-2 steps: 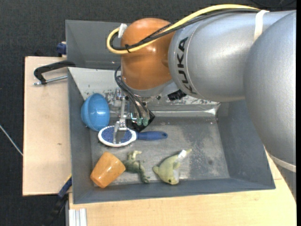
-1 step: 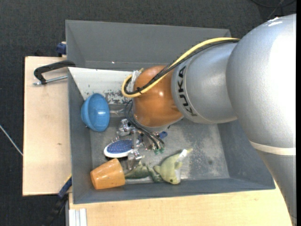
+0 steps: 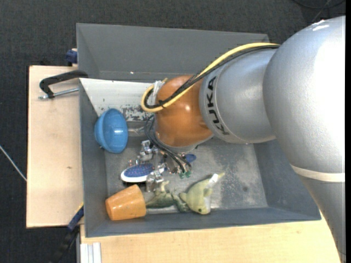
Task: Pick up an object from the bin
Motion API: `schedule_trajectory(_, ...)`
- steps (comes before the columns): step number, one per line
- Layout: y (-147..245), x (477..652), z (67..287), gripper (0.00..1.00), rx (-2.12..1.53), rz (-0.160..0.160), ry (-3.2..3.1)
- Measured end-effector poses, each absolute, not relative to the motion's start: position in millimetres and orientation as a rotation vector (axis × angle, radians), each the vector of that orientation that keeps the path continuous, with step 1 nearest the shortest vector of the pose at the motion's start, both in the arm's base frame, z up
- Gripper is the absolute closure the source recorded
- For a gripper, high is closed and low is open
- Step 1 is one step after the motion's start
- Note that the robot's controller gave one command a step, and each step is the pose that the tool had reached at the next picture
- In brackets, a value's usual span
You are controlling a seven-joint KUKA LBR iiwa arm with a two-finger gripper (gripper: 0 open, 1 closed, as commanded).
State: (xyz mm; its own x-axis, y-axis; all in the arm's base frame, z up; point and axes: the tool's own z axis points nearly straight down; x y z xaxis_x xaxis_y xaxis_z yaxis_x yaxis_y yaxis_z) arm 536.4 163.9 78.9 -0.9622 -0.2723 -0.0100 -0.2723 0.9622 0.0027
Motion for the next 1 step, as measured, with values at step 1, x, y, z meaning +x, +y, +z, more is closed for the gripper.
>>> schedule_trajectory(1,170.5,530.6,217.9,1.00,-0.255,0.007,3.119)
